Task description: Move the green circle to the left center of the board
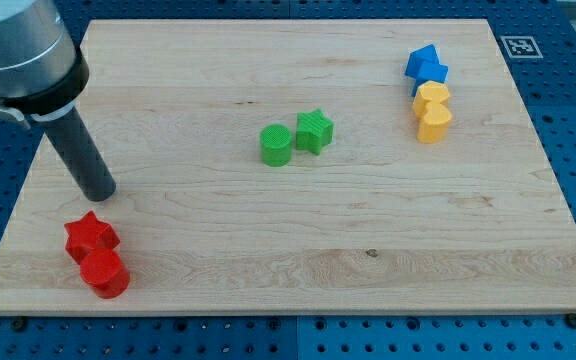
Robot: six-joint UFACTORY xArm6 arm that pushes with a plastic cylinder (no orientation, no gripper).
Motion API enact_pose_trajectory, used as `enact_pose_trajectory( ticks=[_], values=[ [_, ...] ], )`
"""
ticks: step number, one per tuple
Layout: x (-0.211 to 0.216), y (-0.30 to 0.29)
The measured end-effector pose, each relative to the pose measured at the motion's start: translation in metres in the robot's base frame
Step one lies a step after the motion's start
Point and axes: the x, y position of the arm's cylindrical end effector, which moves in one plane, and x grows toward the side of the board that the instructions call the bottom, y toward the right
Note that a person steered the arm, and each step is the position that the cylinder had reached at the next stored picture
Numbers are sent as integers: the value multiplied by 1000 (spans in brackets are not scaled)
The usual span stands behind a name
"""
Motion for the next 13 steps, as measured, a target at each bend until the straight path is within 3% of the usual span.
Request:
enact_pose_trajectory(
  ticks=[2, 6, 10, 13],
  values=[
    [2, 8],
    [44, 84],
    [52, 263],
    [52, 273]
  ],
)
